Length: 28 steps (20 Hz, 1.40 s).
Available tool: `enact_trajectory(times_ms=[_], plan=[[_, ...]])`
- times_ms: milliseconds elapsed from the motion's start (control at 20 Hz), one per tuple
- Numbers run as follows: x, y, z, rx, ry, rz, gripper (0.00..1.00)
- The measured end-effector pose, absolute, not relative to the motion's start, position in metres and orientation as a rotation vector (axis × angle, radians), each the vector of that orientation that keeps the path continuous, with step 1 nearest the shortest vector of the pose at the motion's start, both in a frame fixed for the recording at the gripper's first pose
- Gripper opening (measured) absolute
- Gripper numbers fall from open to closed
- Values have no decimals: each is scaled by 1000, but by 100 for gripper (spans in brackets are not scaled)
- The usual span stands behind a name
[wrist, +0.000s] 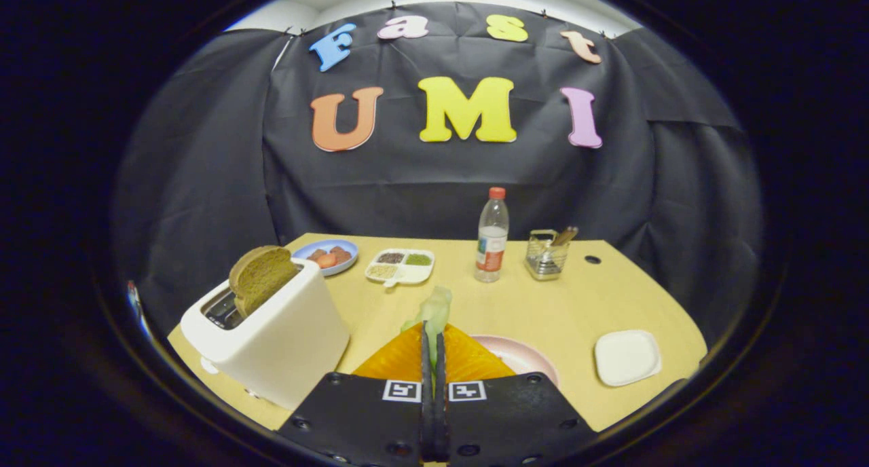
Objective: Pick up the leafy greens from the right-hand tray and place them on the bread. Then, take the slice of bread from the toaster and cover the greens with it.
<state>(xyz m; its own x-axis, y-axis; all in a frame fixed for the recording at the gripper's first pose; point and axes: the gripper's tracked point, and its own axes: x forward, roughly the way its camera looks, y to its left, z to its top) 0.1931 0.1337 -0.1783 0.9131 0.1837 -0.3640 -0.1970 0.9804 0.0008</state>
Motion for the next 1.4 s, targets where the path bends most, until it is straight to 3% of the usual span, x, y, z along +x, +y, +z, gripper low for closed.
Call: enact_trajectory(times_ms=[600, 850, 900, 1150, 1300, 1400], plan=[[246, 60, -254, -37, 468, 104, 0], [251, 60, -254, -123, 446, 103, 12], [250, 58, -252, -144, 446, 95, 17], [232, 54, -213, -210, 382, 79, 81], [213, 56, -174, -205, 335, 98, 96], [198, 62, -145, -190, 309, 113, 95]])
